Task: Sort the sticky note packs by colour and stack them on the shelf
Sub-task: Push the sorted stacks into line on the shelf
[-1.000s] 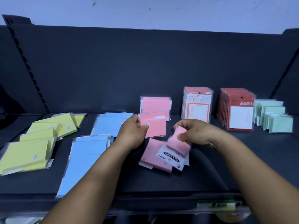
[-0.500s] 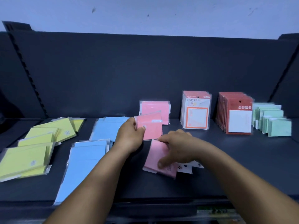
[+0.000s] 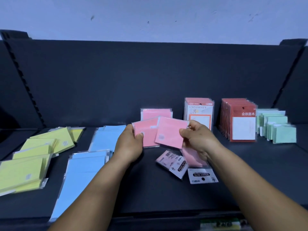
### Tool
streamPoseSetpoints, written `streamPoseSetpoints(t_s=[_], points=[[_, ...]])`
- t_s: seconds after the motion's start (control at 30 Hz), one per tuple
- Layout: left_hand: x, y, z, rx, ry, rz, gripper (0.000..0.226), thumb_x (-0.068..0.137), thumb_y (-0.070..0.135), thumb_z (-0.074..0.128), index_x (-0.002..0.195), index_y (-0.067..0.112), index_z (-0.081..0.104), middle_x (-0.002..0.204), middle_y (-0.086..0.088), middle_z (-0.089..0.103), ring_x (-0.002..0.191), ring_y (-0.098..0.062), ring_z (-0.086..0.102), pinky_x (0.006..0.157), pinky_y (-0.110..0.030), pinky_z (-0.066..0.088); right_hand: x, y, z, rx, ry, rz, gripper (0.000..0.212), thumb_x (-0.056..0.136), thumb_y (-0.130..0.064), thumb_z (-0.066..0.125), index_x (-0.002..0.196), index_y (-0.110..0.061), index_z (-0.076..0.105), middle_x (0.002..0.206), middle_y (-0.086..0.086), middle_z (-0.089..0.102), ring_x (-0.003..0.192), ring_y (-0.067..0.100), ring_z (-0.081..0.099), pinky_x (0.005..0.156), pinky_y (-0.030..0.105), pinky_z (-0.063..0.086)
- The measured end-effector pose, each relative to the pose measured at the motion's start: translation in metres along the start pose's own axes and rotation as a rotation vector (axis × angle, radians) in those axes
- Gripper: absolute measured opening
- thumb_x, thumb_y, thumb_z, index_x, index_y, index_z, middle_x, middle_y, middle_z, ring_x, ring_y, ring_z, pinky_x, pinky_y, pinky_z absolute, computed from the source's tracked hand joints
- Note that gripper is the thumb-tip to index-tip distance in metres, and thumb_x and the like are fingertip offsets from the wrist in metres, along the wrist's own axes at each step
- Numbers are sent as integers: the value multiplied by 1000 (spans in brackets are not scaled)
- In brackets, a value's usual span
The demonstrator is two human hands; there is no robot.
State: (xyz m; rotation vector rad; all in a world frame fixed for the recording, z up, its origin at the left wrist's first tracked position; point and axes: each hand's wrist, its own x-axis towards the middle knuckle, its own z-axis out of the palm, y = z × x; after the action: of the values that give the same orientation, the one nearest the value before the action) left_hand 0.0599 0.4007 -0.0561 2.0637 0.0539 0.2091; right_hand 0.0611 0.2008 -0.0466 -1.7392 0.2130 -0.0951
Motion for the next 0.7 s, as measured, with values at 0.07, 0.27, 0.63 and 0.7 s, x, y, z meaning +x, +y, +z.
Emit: streamPoseSetpoints(t_s=[0.07, 0.27, 0.63, 0.7], points=[[0, 1, -1, -7, 28, -10, 19, 98, 21, 46, 116, 18, 51, 107, 2, 61, 101, -22, 59, 87, -30, 43, 4, 0, -2, -40, 111, -50, 7, 93, -10, 53, 89, -11, 59, 93, 20, 69, 87, 44, 68, 82, 61, 52], [-3, 3, -3, -69, 9, 13, 14, 99, 21, 45, 110, 17, 52, 97, 5, 60, 90, -17, 57, 79, -28, 41, 10, -4, -3, -132, 261, -176, 10, 92, -9, 47, 91, -12, 56, 75, 7, 61, 72, 24, 58, 69, 36, 48], [-10, 3, 4, 30, -162, 103, 35, 92, 13, 56, 122, 26, 42, 110, 7, 62, 96, -12, 61, 86, -29, 48, 8, -7, 20, -43, -179, -86, 26, 99, -6, 42, 94, -12, 66, 84, 12, 63, 74, 23, 49, 72, 37, 42], [-10, 2, 3, 108, -183, 90, 52, 89, 12, 58, 132, 29, 34, 119, 8, 61, 105, -15, 59, 89, -29, 45, 7, -6, 21, -78, -252, -82, 26, 102, -11, 39, 106, -8, 65, 90, 11, 62, 79, 22, 50, 75, 33, 45]])
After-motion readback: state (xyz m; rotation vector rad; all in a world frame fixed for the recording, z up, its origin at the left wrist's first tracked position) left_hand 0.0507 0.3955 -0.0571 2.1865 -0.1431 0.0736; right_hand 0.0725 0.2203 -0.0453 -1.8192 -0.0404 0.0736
